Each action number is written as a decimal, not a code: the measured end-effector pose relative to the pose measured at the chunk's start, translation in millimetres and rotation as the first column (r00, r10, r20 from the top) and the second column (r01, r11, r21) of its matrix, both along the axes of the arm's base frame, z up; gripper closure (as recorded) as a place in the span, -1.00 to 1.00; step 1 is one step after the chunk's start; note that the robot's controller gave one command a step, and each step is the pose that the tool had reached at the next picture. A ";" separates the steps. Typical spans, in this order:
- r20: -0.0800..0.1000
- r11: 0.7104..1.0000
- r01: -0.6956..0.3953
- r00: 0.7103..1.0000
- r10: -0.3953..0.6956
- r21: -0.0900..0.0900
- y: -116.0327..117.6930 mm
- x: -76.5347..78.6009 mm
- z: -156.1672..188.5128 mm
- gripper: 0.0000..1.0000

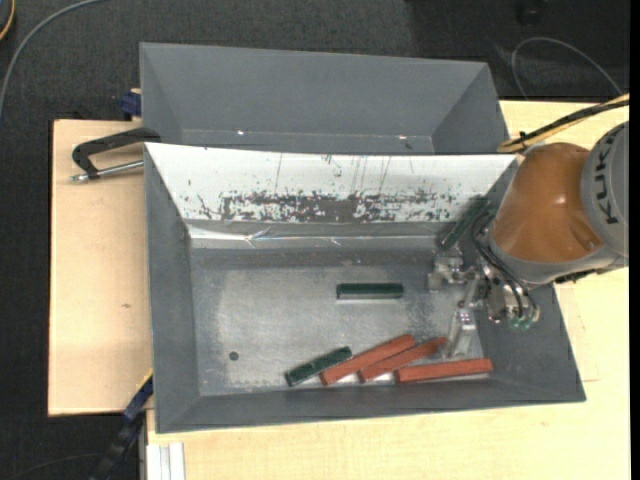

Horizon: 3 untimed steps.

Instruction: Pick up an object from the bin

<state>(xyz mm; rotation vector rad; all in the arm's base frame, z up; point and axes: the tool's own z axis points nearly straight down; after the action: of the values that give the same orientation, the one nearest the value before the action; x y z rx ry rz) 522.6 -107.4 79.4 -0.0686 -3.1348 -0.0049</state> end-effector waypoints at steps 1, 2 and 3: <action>0.010 0.997 0.074 0.997 -0.074 -0.002 -12.2 -25.6 -8.0 -1.00; 0.008 0.997 0.072 0.997 -0.072 -0.003 -12.1 -25.9 -8.3 1.00; 0.015 1.000 0.005 1.000 -0.005 -0.004 4.0 3.8 149.8 1.00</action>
Offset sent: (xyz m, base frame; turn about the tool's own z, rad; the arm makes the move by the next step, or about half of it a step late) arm -0.0270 -0.0127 -0.0090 0.0725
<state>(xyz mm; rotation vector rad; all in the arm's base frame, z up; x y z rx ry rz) 526.4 -103.4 229.3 -0.0768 -3.1493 0.0012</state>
